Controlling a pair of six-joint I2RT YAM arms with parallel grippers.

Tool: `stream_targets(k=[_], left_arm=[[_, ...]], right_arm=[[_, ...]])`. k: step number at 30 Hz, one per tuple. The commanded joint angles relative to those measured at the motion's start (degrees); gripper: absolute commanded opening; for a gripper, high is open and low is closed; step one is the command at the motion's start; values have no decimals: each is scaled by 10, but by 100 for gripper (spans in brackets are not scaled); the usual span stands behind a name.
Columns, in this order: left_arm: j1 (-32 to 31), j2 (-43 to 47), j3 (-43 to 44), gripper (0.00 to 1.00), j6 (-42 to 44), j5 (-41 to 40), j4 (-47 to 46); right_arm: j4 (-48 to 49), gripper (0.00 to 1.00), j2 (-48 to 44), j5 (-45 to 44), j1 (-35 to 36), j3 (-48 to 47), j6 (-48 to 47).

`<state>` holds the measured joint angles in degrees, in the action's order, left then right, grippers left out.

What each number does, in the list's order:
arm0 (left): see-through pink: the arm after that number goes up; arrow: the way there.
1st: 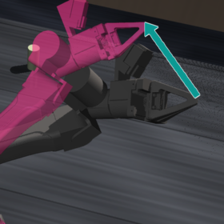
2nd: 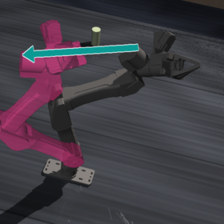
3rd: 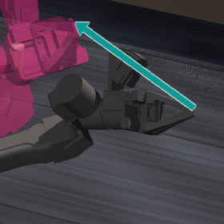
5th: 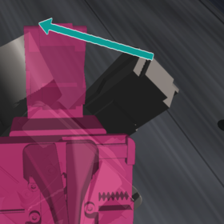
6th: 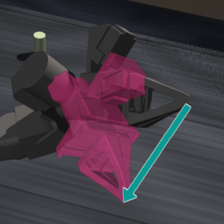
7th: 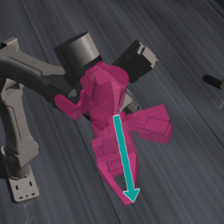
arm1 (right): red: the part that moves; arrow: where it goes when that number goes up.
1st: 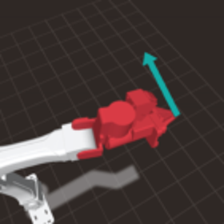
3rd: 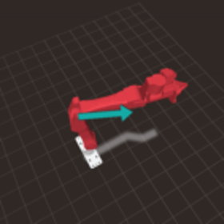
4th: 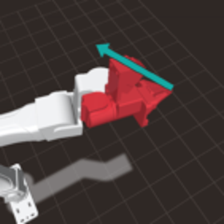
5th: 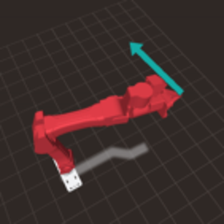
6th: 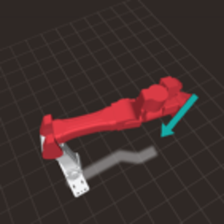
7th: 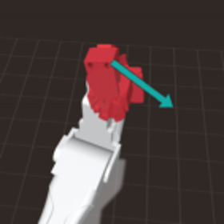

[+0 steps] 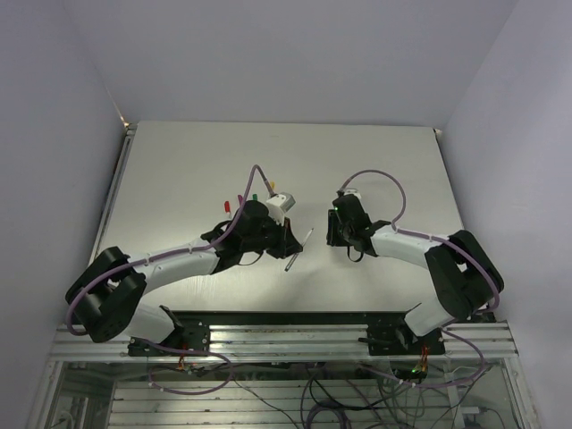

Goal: Insert the pens into the pen caps

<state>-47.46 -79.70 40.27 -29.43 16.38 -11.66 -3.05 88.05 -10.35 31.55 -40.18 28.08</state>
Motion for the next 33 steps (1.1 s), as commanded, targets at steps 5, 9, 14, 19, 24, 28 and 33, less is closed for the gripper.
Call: stream_targets(k=[5, 9, 14, 19, 24, 28, 33], left_arm=[[-4, 13, -9, 7, -8, 11, -27], [-3, 11, -11, 7, -12, 10, -31], [-3, 13, -15, 7, -19, 3, -33], [-3, 17, -17, 7, -19, -5, -28], [-4, 13, -18, 7, -22, -8, -29], [-3, 10, -16, 7, -24, -6, -30], [-3, 8, -15, 7, -25, -7, -30]], right_arm=[[5, 37, 27, -13, -2, -15, -9], [-5, 34, 41, -16, -3, -15, -6], [-30, 25, 56, -13, -2, -15, -2], [-57, 11, 63, -5, 0, -6, 10], [-63, 2, 62, -7, 3, 10, 20], [-72, 17, 55, -13, 3, 8, 21], [-86, 23, 50, -24, 6, 6, 28]])
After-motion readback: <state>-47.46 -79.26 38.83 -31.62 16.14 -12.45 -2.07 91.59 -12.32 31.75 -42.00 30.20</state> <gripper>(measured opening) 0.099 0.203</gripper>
